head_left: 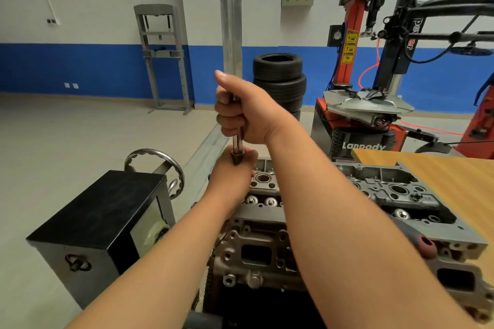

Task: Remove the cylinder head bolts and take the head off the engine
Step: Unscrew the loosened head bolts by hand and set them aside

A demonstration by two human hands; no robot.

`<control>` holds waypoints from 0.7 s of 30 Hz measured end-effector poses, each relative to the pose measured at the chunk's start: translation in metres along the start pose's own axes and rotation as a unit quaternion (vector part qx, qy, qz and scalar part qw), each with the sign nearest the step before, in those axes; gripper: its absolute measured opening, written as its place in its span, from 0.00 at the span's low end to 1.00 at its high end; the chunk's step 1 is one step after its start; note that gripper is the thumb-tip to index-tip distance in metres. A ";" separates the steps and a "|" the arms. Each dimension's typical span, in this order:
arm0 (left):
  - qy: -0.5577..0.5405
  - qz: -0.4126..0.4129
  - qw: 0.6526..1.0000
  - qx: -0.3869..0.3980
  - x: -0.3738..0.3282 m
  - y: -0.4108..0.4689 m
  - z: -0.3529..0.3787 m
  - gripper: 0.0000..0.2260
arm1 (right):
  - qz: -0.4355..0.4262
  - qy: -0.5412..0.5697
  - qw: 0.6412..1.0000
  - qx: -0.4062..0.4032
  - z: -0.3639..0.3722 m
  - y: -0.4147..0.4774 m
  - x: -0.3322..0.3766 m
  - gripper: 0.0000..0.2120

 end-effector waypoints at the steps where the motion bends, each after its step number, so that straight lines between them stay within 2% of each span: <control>1: -0.010 -0.007 1.000 0.007 -0.001 -0.003 -0.001 0.03 | -0.001 0.025 0.999 0.038 -0.004 -0.001 -0.001 0.20; 4: 0.031 -0.005 0.999 0.039 -0.002 -0.008 -0.009 0.03 | -0.018 0.054 0.997 0.048 -0.007 -0.006 -0.003 0.17; 6: 0.086 -0.004 0.994 0.073 -0.005 -0.009 -0.018 0.03 | -0.020 0.026 0.999 -0.017 -0.001 -0.011 -0.003 0.16; 7: 0.110 0.004 0.990 0.088 -0.008 -0.011 -0.022 0.04 | -0.019 -0.026 0.997 -0.075 0.001 -0.012 -0.003 0.14; 9: 0.159 0.025 0.982 0.098 -0.014 -0.013 -0.029 0.05 | -0.027 -0.166 0.965 -0.201 0.010 -0.016 0.001 0.10; 10: 0.178 0.034 0.980 0.087 -0.017 -0.013 -0.029 0.07 | -0.035 -0.204 0.950 -0.236 0.014 -0.018 0.002 0.09; 13: 0.244 0.037 0.968 0.038 -0.019 -0.016 -0.026 0.15 | -0.079 -0.182 0.944 -0.263 0.024 -0.017 -0.005 0.14; 15: 0.266 0.022 0.963 0.038 -0.018 -0.014 -0.030 0.15 | -0.123 -0.182 0.929 -0.298 0.026 -0.012 -0.005 0.08; 16: 0.256 0.024 0.965 0.044 -0.017 -0.009 -0.034 0.14 | -0.124 -0.177 0.932 -0.291 0.024 -0.008 -0.004 0.11; 17: 0.221 0.017 0.973 0.062 -0.020 -0.005 -0.038 0.12 | -0.103 -0.151 0.952 -0.246 0.019 -0.003 -0.002 0.15; 19: 0.124 -0.021 0.980 0.155 -0.026 0.005 -0.038 0.06 | -0.035 -0.037 0.996 -0.068 0.009 0.003 0.000 0.18; 20: 0.059 -0.049 0.975 0.210 -0.026 0.010 -0.036 0.08 | -0.014 0.024 1.000 0.010 0.003 0.001 0.002 0.18; 21: -0.010 -0.078 0.964 0.255 -0.026 0.011 -0.032 0.07 | -0.010 0.065 0.997 0.043 -0.003 -0.001 0.003 0.17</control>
Point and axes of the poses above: each hand's wrist, its own y-axis towards the middle knuckle, its own z-axis out of the palm, x = y × z, the point moved 2 cm from there along y, towards the middle knuckle, and after that the axes turned 13 degrees about x, right-handed, at the moved point
